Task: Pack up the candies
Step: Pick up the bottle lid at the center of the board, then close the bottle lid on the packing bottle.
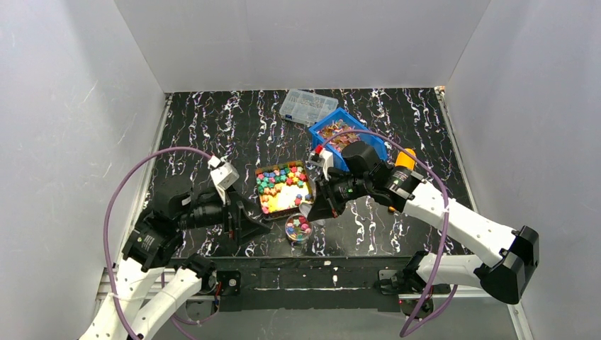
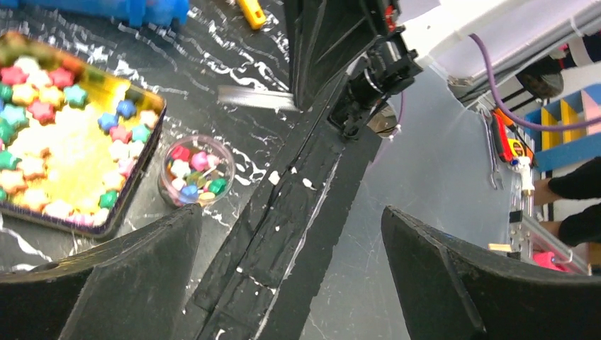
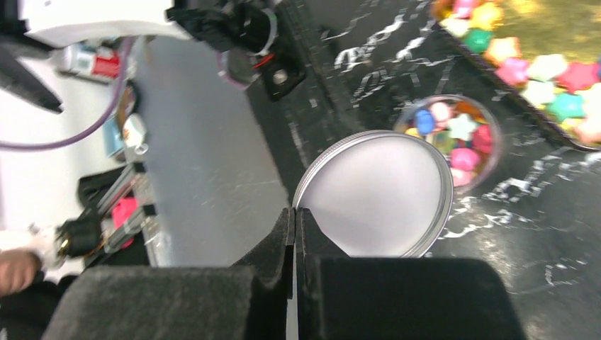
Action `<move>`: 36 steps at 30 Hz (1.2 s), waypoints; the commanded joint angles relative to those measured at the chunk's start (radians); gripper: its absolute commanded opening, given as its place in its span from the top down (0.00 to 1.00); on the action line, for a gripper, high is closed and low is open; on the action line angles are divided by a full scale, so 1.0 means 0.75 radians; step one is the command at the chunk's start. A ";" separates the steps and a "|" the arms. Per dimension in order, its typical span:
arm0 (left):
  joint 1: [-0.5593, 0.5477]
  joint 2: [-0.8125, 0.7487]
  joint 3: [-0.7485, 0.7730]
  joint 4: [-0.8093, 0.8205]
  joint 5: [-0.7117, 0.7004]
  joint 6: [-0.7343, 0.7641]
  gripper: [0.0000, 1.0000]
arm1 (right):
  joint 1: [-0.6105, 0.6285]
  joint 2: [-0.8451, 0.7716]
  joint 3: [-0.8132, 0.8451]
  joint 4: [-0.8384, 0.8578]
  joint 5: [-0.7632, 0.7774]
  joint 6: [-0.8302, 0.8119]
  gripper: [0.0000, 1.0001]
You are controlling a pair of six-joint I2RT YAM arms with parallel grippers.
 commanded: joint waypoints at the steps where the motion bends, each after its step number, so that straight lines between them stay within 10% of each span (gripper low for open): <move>1: 0.005 -0.062 0.001 0.132 0.224 0.103 0.05 | 0.017 -0.006 0.049 0.137 -0.350 0.000 0.99; 23: -0.054 -0.068 -0.051 0.337 0.686 0.329 0.09 | 0.313 -0.017 -0.060 0.879 -0.657 0.363 0.99; 36: -0.058 -0.067 -0.050 0.377 0.868 0.395 0.38 | 0.366 -0.013 -0.035 1.101 -0.648 0.466 0.99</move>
